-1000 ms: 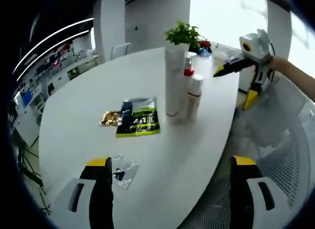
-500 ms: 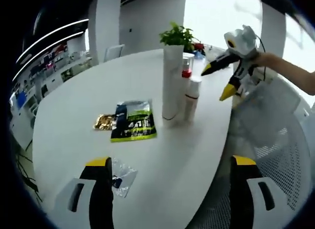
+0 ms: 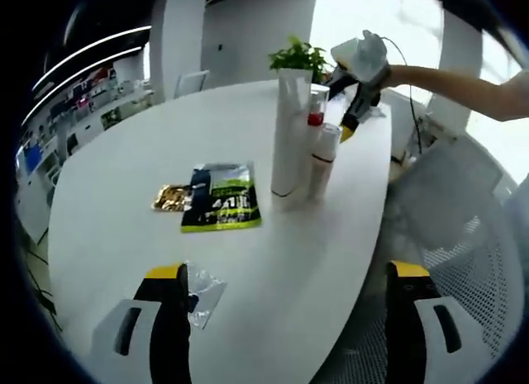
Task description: Arrange the skincare products in the storage area until every visible bottle or jar stands upright without overlapping.
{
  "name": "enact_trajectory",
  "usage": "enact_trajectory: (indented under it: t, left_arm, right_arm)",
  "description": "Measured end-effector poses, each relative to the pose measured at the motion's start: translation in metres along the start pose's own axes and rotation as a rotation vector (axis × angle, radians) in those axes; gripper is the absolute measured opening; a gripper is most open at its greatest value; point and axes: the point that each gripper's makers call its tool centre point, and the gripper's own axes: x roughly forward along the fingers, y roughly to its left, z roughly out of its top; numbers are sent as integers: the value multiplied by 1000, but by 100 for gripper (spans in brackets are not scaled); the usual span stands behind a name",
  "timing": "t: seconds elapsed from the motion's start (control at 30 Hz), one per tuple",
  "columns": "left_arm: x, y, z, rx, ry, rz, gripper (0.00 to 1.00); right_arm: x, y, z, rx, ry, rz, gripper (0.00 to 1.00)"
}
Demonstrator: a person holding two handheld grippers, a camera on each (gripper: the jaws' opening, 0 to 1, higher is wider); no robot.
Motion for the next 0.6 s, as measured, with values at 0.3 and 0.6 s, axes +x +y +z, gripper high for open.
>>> enact_trajectory:
  t: [0.3, 0.6]
  left_arm:
    - [4, 1, 4, -30, -10, -5, 97]
    - [9, -4, 3, -51, -1, -16, 97]
  right_arm:
    - [33, -19, -16, -136, 101, 83, 48]
    - [58, -27, -22, -209, 137, 193, 43]
